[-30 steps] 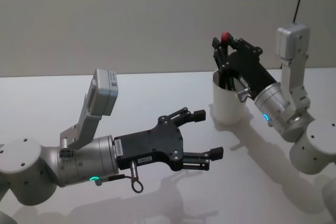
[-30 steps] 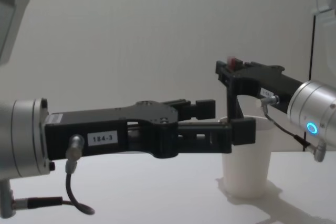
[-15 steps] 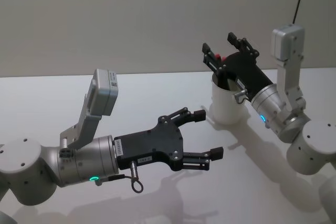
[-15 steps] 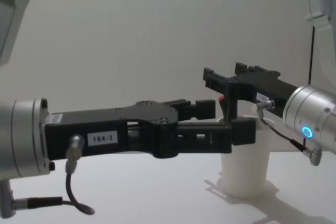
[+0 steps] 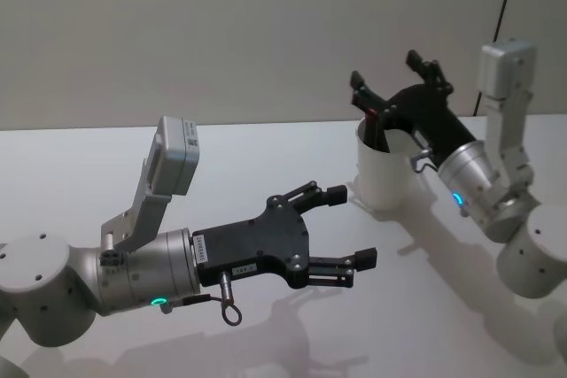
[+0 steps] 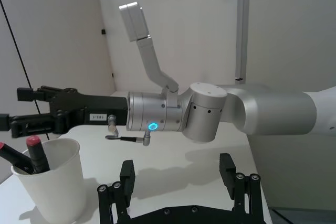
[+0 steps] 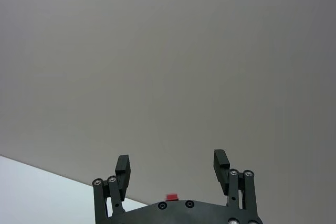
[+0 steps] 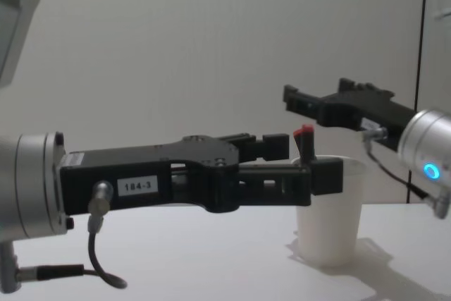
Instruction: Place the pen into the pen holder.
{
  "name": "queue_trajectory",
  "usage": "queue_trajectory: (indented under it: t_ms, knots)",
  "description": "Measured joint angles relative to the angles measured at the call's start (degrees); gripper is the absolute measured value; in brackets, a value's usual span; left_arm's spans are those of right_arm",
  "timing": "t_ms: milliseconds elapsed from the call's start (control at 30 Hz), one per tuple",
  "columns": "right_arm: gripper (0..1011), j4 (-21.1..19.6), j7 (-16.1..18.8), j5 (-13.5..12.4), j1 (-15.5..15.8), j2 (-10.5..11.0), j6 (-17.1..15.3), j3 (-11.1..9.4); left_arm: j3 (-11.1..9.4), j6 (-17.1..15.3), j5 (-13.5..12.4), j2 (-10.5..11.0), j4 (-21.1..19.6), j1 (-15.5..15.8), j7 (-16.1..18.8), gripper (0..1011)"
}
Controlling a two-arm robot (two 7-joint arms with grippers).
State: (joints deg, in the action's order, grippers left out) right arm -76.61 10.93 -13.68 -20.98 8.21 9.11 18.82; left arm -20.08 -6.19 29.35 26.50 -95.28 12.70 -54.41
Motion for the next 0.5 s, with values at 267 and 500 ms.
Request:
queue_trajectory:
  t_ms: [267, 500]
  knots:
    - [1001, -3.62, -1.96, -1.92, 2.14, 1.76, -1.34, -1.25, 0.00, 0.00, 0.00, 0.00, 0.00, 0.00, 0.00, 1001]
    - [1001, -7.51, -4.66, -3.63, 4.90, 3.85, -2.82, -2.63, 0.00, 0.00, 0.00, 0.00, 0.00, 0.00, 0.00, 1001]
